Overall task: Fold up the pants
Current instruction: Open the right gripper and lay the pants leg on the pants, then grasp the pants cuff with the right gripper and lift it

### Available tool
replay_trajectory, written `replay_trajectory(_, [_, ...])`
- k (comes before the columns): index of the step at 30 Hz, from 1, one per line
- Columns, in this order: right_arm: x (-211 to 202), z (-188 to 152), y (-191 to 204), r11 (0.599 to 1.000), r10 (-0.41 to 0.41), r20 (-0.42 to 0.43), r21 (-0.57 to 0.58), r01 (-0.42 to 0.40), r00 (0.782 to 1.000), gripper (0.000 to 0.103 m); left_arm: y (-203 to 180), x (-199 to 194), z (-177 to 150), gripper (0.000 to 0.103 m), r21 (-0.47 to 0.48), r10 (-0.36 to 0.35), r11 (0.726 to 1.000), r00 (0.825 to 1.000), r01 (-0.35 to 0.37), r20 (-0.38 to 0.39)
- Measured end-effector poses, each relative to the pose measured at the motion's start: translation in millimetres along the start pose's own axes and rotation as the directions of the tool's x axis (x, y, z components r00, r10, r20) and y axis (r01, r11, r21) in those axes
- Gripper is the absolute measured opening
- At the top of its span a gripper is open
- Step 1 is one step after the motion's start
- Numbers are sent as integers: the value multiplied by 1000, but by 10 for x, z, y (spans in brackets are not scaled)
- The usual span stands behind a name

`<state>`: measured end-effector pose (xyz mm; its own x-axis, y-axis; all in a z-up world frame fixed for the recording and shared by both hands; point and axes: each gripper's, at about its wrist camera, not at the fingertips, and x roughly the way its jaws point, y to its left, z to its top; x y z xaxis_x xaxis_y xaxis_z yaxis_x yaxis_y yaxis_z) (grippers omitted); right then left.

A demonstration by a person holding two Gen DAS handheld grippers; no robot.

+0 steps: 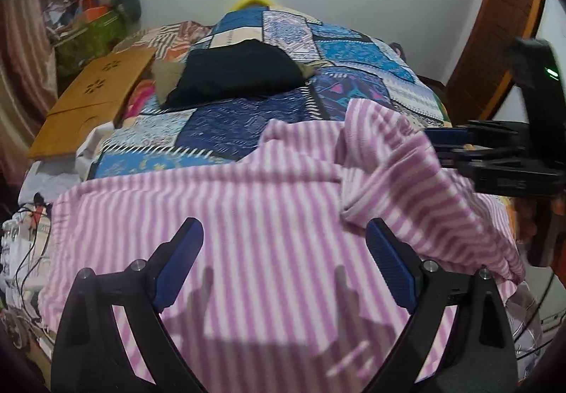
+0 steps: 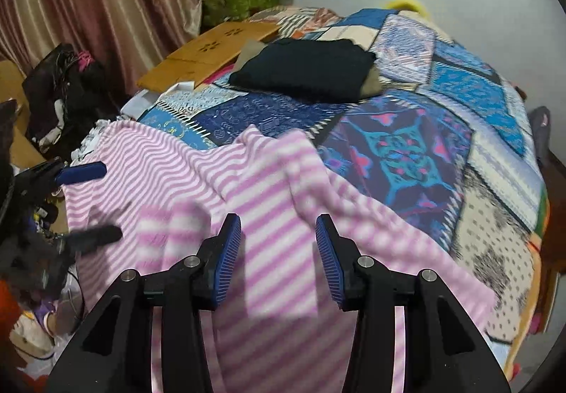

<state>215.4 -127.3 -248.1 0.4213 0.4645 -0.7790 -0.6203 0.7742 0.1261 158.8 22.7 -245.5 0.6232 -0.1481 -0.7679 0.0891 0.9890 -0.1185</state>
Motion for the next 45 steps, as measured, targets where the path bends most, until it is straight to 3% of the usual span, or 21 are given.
replay_trajectory(4, [-309,-167,-58,998,-65,21,4,65,998,41,7,48,-54,94,8,11,1000,1000,-11,-28])
replay_trajectory(9, [-585,-326,102,999,-34,44,-4,34,998,41,-69,71,-159,94,16,23,1000,999,-22,-44])
replay_trajectory(15, [-395,-241,484,997,6,51,-75,-2,999,55,-57,-56,-258,94,4,33,999,999,-33,-29])
replay_trajectory(19, [-86,-154,653,986,-69,83,-145,80,994,55,34,-163,-327,94,-6,58,998,998,-58,-22])
replay_trajectory(20, [-21,-139,660,985,-78,82,-149,89,994,50,64,-192,-340,94,-7,69,998,997,-70,-17])
replay_trajectory(21, [10,-135,659,986,-73,80,-143,84,994,28,95,-224,-357,94,-7,82,997,997,-82,-11])
replay_trajectory(23, [55,-123,633,993,-27,56,-113,33,998,8,167,-289,-382,94,-11,102,995,995,-102,3])
replay_trajectory(27, [-77,-166,688,995,68,58,-74,-64,996,7,298,-364,-387,94,-33,129,991,992,-128,16])
replay_trajectory(31, [-316,-259,978,982,153,76,-127,-143,985,7,411,-440,-363,94,-69,141,988,989,-138,42])
replay_trajectory(35, [-230,-446,1216,968,196,5,-160,-193,981,7,446,-473,-337,94,-78,149,986,987,-144,54])
replay_trajectory(40, [109,-697,1243,976,179,-97,-105,-189,979,12,397,-498,-332,94,-55,151,987,987,-148,58])
replay_trajectory(42, [62,-707,1205,977,190,-86,-79,-197,978,13,358,-497,-322,94,-47,146,989,988,-144,57])
replay_trajectory(45, [-150,-673,1163,976,198,-71,-83,-203,978,27,271,-461,-252,94,-29,129,991,990,-127,54])
